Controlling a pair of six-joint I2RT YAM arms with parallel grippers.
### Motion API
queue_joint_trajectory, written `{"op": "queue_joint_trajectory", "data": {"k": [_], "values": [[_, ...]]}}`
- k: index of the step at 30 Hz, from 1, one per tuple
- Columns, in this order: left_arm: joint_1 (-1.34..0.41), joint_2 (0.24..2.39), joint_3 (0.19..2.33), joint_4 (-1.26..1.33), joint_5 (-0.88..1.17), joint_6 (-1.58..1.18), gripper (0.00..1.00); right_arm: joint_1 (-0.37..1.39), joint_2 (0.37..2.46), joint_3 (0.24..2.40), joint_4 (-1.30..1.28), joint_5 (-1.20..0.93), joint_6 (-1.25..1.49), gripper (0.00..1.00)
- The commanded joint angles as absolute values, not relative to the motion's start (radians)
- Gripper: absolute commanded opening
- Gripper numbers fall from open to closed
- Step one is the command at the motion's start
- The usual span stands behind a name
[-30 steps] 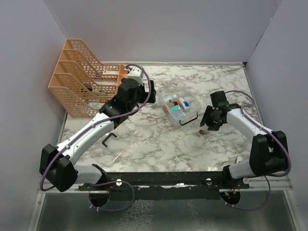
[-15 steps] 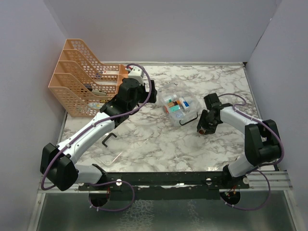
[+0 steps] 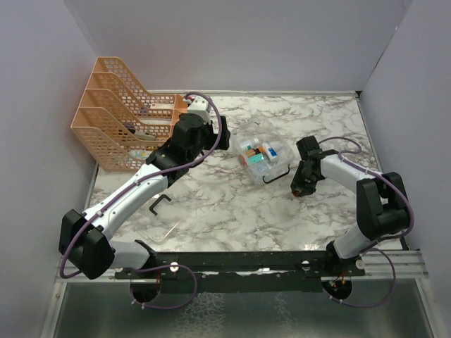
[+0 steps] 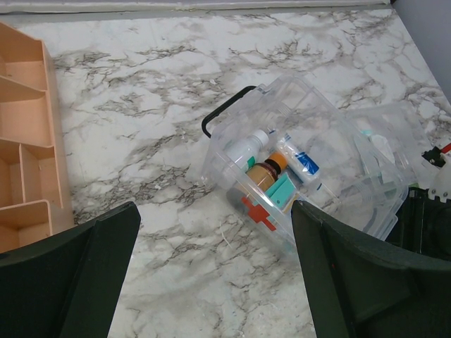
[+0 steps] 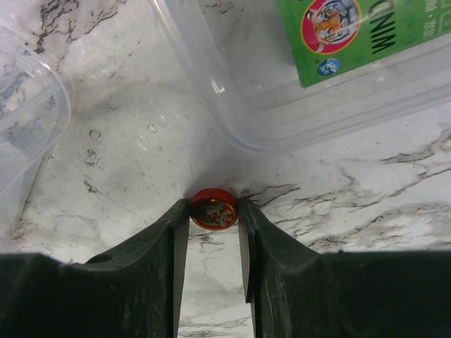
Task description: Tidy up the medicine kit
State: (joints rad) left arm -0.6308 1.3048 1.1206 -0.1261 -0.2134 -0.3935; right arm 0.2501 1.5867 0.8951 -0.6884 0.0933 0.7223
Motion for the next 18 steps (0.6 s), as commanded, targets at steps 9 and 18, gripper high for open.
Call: {"op": "queue_joint_trajectory", "data": {"k": [9, 18], "values": [[-0.637, 1.283, 1.126, -0.115, -0.216, -0.377, 0.92, 0.262, 1.65, 0.931, -0.734, 0.174, 0.768, 0.34], [-0.637, 1.275, 1.123, -0.119, -0.228, -0.362, 0.92, 0.264, 1.602, 0.987, -0.747, 0.187, 0.757, 0.25]]}}
